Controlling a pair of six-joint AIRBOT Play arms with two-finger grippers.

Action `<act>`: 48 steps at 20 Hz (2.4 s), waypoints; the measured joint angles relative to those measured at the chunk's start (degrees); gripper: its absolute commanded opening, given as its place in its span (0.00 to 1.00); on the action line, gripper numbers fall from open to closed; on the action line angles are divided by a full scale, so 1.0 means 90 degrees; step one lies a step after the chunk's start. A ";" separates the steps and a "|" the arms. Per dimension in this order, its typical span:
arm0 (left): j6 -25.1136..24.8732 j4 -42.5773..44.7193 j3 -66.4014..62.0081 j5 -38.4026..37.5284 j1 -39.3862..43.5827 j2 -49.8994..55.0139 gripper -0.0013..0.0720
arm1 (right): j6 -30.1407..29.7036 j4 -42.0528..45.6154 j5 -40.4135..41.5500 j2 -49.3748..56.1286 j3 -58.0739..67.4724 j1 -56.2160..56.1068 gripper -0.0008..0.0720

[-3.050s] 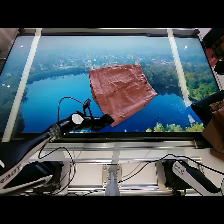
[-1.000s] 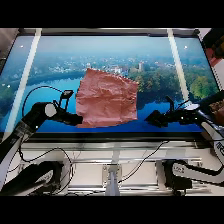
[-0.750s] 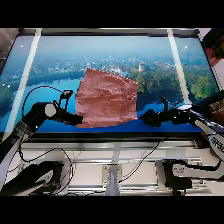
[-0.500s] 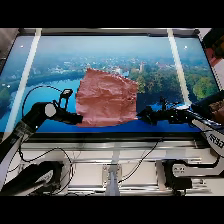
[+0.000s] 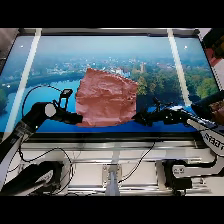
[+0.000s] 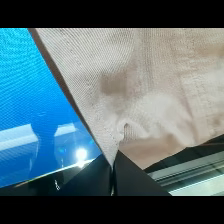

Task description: Fold the clothes and pants, and hang the long-sleeved shirts on hangers.

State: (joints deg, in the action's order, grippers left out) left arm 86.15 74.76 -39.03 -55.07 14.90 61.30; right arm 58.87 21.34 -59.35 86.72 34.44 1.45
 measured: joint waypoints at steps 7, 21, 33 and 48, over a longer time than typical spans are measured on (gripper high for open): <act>0.0000 -0.0002 0.0000 0.0012 0.0000 0.0000 0.03 | -0.0384 -0.0206 0.0311 -0.0131 -0.0002 0.0044 0.06; -0.0182 -0.1042 -0.0580 0.0022 0.0000 -0.0901 0.03 | -0.1647 -0.1443 -0.0930 -0.2086 0.0369 0.0070 0.04; -0.0282 -0.1588 -0.1906 0.1418 0.0000 -0.5149 0.02 | -0.0673 -0.1632 -0.1515 -0.5384 0.3463 0.0070 0.04; 0.1110 -0.1571 -0.1938 0.0942 0.0027 -0.1622 0.02 | 0.2220 0.0262 0.2579 -0.4838 0.1207 -0.1705 0.04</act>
State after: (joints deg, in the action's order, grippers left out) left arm 96.14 60.62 -56.47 -46.59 15.14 46.70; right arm 78.85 23.70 -36.14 43.18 45.30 -13.89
